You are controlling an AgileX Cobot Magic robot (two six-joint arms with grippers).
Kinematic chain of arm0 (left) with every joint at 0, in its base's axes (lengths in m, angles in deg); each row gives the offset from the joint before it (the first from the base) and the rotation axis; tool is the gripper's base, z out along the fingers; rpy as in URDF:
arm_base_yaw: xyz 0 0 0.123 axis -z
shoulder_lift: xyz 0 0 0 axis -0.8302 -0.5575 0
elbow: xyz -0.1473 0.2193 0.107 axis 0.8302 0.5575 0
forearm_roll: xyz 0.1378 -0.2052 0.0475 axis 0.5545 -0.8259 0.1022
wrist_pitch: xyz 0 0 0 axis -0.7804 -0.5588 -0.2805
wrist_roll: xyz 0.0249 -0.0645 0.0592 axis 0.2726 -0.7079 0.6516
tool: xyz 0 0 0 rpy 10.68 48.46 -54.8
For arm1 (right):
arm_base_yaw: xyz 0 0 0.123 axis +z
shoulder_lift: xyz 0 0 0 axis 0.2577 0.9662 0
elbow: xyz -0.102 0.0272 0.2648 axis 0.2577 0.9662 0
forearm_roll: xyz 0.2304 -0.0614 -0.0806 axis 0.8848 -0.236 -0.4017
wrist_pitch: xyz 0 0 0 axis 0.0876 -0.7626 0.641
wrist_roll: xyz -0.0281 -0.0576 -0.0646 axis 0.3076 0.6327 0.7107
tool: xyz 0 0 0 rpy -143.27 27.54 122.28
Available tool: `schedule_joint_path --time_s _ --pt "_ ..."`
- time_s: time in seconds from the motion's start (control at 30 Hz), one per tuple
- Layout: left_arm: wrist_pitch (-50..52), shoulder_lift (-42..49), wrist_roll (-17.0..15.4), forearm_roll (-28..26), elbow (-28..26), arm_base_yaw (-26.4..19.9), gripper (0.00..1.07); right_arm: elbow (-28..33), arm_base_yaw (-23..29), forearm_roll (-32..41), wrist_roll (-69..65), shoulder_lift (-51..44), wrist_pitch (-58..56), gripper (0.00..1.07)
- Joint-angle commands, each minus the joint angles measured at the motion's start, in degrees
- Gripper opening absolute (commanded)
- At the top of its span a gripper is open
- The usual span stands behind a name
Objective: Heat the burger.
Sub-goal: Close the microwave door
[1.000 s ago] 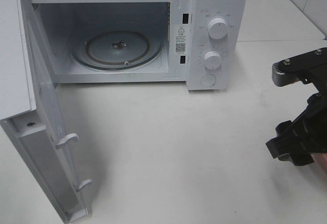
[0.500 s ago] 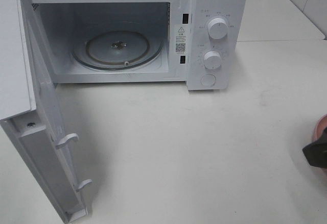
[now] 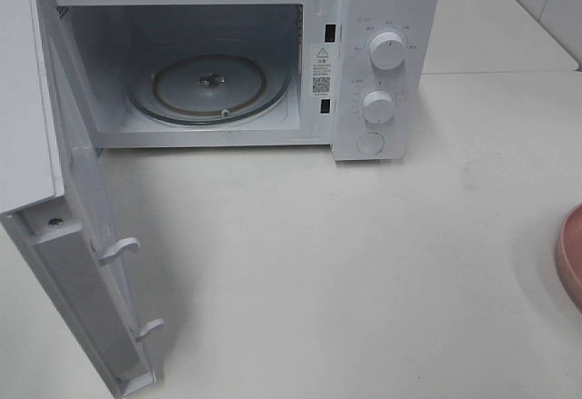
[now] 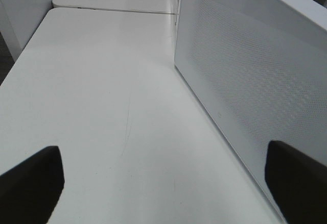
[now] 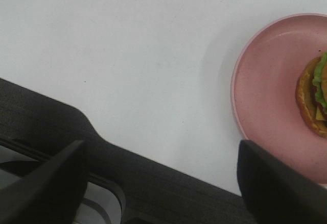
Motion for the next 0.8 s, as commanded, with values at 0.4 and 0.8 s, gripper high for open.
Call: schedule_joint_path --time_s 0.4,0.8 --pt "0.52 1.2 0.06 -0.23 0.06 -0.06 1.0 -0.29 -13.35 -0.92 3.15 -17.19 -2.69 0.76" --pt "0.52 1.2 0.06 -0.23 0.06 -0.06 1.0 0.29 -19.48 0.4 5.04 -26.24 -2.41 0.76"
